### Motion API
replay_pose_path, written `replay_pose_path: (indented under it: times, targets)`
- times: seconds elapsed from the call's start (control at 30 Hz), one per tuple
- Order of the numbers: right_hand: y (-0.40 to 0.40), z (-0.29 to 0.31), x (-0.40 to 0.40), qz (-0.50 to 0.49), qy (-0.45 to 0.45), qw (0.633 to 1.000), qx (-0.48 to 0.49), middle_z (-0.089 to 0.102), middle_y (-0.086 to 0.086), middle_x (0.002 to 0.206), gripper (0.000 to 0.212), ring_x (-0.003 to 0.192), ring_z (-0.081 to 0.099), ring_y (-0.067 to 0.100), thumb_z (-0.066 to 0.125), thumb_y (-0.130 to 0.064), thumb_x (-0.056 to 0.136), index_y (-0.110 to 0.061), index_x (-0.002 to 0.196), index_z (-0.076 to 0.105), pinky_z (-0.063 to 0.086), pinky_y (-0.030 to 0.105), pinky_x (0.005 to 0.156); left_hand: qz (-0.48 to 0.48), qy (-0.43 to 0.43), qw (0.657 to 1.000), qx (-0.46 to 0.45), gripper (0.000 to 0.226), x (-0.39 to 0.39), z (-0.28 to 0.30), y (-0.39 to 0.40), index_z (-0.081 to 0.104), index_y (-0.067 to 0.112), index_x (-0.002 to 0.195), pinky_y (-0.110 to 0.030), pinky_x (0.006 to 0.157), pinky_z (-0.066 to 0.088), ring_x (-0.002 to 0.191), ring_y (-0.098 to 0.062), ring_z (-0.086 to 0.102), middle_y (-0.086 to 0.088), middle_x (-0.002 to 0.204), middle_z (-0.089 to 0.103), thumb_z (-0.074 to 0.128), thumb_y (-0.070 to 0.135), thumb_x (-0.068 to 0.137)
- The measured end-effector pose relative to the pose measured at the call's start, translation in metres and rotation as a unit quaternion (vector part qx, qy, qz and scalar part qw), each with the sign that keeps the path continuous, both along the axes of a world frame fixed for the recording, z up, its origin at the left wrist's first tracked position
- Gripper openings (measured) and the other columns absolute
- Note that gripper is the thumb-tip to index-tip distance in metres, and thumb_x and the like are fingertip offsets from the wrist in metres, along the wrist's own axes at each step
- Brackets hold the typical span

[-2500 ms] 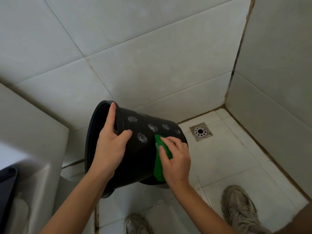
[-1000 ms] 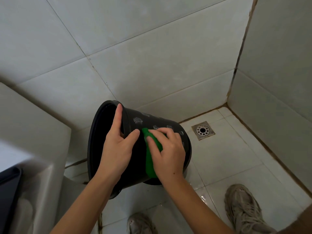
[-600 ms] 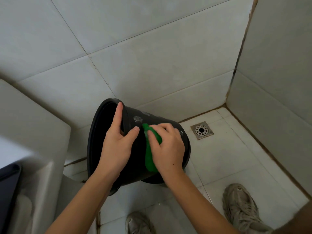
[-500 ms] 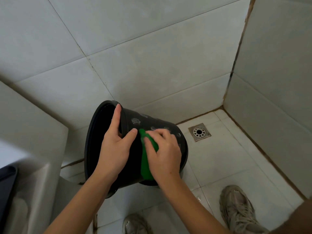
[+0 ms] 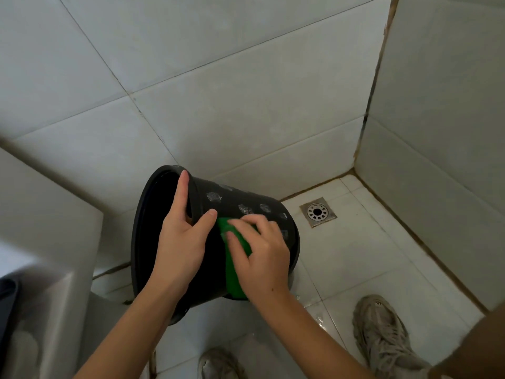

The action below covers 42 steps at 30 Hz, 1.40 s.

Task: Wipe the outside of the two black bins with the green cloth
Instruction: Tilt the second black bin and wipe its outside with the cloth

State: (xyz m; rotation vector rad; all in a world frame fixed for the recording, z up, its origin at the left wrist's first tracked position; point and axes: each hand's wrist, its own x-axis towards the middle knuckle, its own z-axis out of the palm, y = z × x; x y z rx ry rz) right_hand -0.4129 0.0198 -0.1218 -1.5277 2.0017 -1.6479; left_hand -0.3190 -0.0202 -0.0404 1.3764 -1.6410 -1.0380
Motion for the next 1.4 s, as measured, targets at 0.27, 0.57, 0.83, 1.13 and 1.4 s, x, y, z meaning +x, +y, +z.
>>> replay_pose_path:
  times: [0.27,0.57,0.83,1.13,1.4]
  targets:
    - [0.013,0.003,0.014,0.060,0.024,0.996,-0.069,0.063,-0.001,0.103,0.025,0.085,0.054,0.012,0.055,-0.028,0.092,-0.016,0.108,0.071,0.043,0.015,0.070,0.014,-0.002,1.000,-0.006,0.061,-0.005,0.002,0.002,0.022,0.036,0.153,-0.001,0.065,0.045,0.078,0.021,0.061,0.049,0.079,0.059,0.047,0.015,0.101]
    - [0.015,-0.002,0.028,-0.005,-0.007,0.997,-0.073,0.063,-0.003,0.103,0.025,0.088,0.053,0.010,0.056,-0.029,0.092,-0.019,0.109,0.072,0.041,0.012,0.072,0.012,-0.010,1.000,-0.010,0.062,-0.003,0.002,0.002,0.022,0.040,0.150,-0.003,0.065,0.047,0.078,0.017,0.062,0.045,0.079,0.062,0.048,0.013,0.101]
    - [-0.004,-0.067,-0.017,-0.108,-0.150,0.981,0.051,0.064,-0.002,0.103,0.028,0.090,0.056,0.012,0.057,-0.032,0.091,-0.019,0.110,0.071,0.035,0.009,0.069,0.003,0.005,1.000,0.005,0.070,-0.001,0.001,0.000,0.018,0.046,0.151,-0.020,0.082,0.054,0.093,0.010,0.064,0.044,0.094,0.056,0.051,0.012,0.099]
    - [-0.010,-0.080,-0.038,-0.111,-0.177,0.970,0.128,0.063,-0.003,0.108,0.024,0.094,0.050,0.007,0.061,-0.025,0.093,-0.017,0.114,0.069,0.032,0.009,0.069,0.005,0.019,1.000,0.016,0.066,-0.007,0.001,0.000,0.020,0.042,0.152,-0.007,0.067,0.051,0.086,0.016,0.063,0.040,0.091,0.060,0.048,0.012,0.101]
    - [-0.012,-0.099,-0.057,-0.112,-0.183,0.963,0.161,0.064,-0.002,0.107,0.025,0.096,0.059,0.015,0.060,-0.027,0.094,-0.016,0.116,0.068,0.032,0.010,0.065,0.004,0.026,0.999,0.019,0.067,-0.007,0.000,0.003,0.018,0.044,0.151,-0.007,0.077,0.052,0.097,0.009,0.060,0.036,0.110,0.049,0.049,0.013,0.100]
